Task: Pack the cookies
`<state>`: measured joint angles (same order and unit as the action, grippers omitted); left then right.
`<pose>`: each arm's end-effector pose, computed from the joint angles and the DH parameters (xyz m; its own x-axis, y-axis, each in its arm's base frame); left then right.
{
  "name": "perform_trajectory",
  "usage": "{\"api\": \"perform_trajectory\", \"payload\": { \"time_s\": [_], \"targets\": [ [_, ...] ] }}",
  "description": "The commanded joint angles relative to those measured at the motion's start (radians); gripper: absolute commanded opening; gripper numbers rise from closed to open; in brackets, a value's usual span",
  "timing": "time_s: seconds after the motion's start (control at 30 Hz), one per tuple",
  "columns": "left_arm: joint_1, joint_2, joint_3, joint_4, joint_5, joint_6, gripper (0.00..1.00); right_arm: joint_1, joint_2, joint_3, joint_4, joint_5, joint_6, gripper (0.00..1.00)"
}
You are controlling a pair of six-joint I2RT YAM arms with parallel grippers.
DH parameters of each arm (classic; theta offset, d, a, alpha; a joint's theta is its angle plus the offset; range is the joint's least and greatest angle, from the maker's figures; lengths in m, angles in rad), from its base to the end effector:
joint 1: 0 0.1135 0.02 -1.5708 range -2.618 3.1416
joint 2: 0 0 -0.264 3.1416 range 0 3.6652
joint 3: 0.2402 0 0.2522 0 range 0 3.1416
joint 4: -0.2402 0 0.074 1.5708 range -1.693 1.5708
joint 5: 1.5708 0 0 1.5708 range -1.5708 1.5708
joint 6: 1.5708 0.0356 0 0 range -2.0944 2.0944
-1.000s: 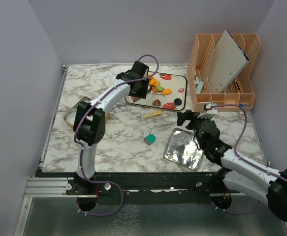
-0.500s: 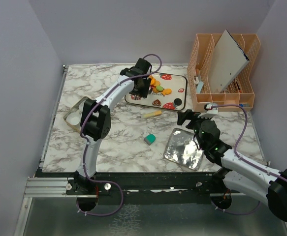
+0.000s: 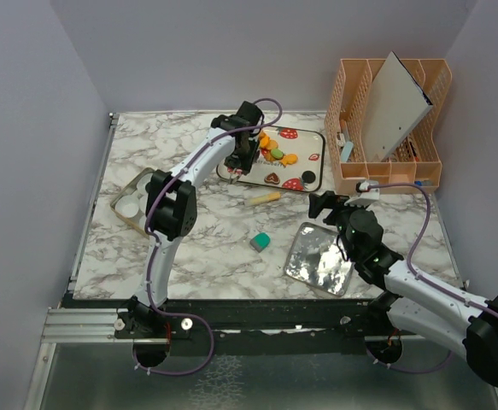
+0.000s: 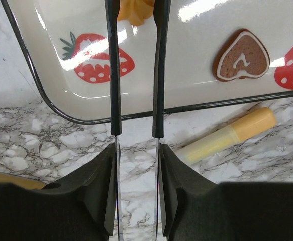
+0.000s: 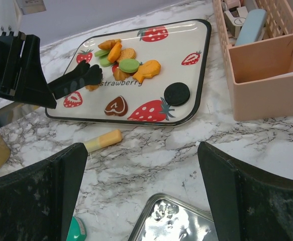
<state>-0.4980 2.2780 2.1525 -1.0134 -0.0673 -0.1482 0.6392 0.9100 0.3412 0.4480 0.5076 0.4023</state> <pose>0.4298 -0.2310 0.2436 -0.8558 0.2976 -0.4230 0.3291 0.9443 -0.0014 0.1717 0.1060 0.2279 -0.1415 0.3212 -0.9364 -0.0855 0.9384 0.3348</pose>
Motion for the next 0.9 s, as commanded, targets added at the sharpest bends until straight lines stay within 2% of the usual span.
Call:
{"api": "perform_trajectory", "payload": {
  "time_s": [0.0, 0.13, 0.4, 0.5, 0.6, 0.87],
  "targets": [
    [-0.001, -0.086, -0.022, -0.072, 0.021, 0.022, 0.31, -0.004, -0.013, -0.013, 0.020, 0.031, -0.007, 1.00],
    [-0.007, -0.151, -0.104, -0.081, 0.026, 0.027, 0.29, -0.004, -0.015, -0.012, 0.018, 0.031, -0.006, 1.00],
    [-0.012, -0.271, -0.254, -0.086, 0.013, 0.019, 0.31, -0.004, -0.019, -0.012, 0.014, 0.029, -0.005, 1.00],
    [-0.011, -0.299, -0.235, -0.069, -0.014, 0.010, 0.42, -0.004, -0.018, -0.011, 0.016, 0.025, -0.005, 1.00],
    [-0.010, -0.285, -0.175, -0.069, -0.027, 0.007, 0.49, -0.004, -0.019, -0.009, 0.010, 0.025, -0.005, 1.00],
    [-0.010, -0.229, -0.116, -0.032, 0.008, -0.012, 0.55, -0.004, -0.036, -0.016, 0.008, 0.040, -0.008, 1.00]
  ]
}}
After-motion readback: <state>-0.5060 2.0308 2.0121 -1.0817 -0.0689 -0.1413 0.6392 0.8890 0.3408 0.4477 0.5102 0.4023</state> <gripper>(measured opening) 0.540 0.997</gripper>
